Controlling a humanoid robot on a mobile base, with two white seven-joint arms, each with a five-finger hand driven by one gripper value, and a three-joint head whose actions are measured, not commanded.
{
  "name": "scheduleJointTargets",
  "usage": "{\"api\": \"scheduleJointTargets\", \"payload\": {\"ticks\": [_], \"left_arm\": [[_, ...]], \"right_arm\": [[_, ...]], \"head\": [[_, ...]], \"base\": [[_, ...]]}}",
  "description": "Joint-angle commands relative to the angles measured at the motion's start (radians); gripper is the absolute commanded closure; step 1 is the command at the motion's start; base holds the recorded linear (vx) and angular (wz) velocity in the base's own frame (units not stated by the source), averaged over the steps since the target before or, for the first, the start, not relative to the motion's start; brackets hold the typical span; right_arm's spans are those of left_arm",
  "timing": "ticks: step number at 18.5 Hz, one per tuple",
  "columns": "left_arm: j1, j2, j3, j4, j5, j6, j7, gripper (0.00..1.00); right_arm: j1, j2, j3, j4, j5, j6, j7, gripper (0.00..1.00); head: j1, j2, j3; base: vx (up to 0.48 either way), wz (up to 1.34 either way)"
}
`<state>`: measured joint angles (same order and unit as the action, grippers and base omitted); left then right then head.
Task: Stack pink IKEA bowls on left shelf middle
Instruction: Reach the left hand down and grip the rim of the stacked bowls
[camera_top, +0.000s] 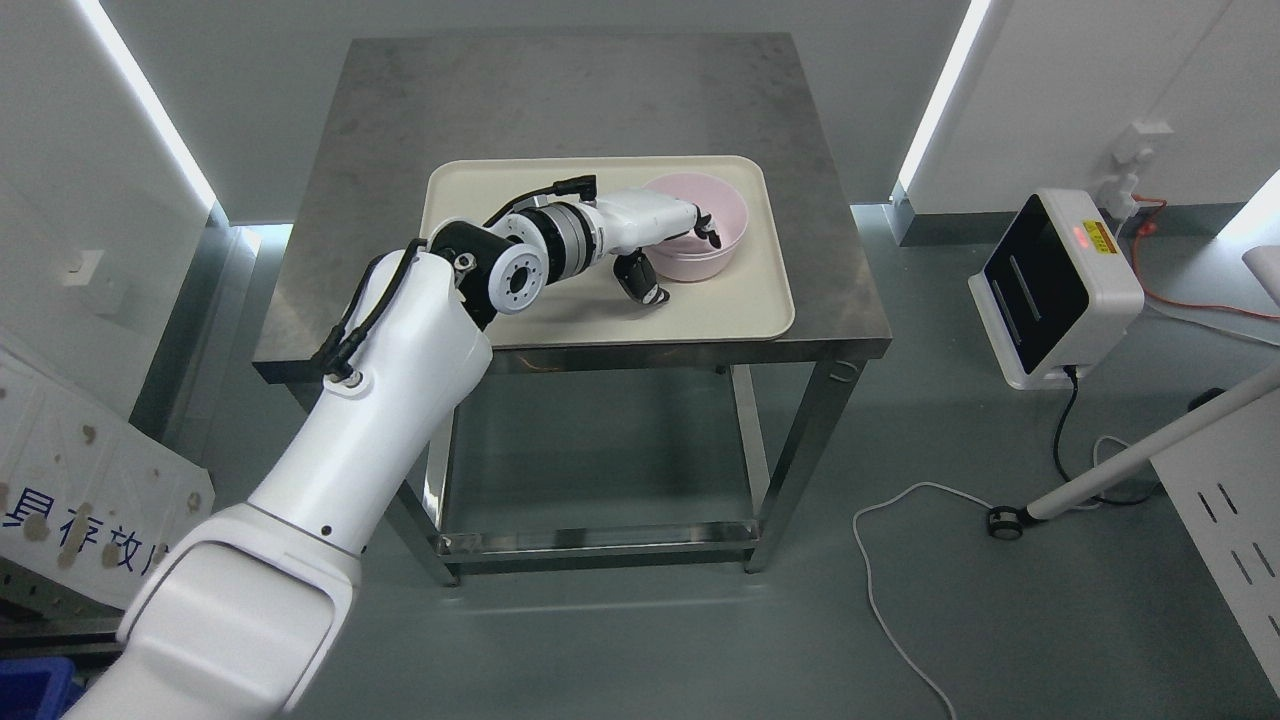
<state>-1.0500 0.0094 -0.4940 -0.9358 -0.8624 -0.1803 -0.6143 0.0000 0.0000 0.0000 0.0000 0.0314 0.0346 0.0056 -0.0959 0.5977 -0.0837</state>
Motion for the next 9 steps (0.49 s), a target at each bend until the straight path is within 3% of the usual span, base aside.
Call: {"api": "scheduleJointTargets", "payload": {"ticks": [1, 5, 7, 9], "left_arm": [[-0.001, 0.008, 0.015, 0.071, 0.008, 0.004, -0.001, 0.49], [-0.007, 0.008, 0.074, 0.063, 0.02, -0.02, -0.013, 0.71], [-0.007, 0.008, 0.118, 0.063, 0.075, -0.112, -0.036, 0.94], [-0.005, 0.008, 0.14, 0.063, 0.098, -0.149, -0.062, 1.0]], "right_arm": [[0.029, -0.017, -0.011, -0.034, -0.031, -0.001, 0.001, 0.0], [0.029, -0.017, -0.011, -0.034, -0.031, -0.001, 0.001, 0.0], [0.029, -0.017, -0.011, -0.034, -0.031, 0.001, 0.001, 0.0], [0.029, -0.017, -0.012, -0.034, -0.031, 0.001, 0.001, 0.0]], "head": [[0.0, 0.0, 0.0], [0.0, 0.0, 0.0], [0.0, 0.0, 0.0], [0.0, 0.0, 0.0]], "base": [[0.0, 0.0], [0.0, 0.0], [0.0, 0.0], [0.0, 0.0]]}}
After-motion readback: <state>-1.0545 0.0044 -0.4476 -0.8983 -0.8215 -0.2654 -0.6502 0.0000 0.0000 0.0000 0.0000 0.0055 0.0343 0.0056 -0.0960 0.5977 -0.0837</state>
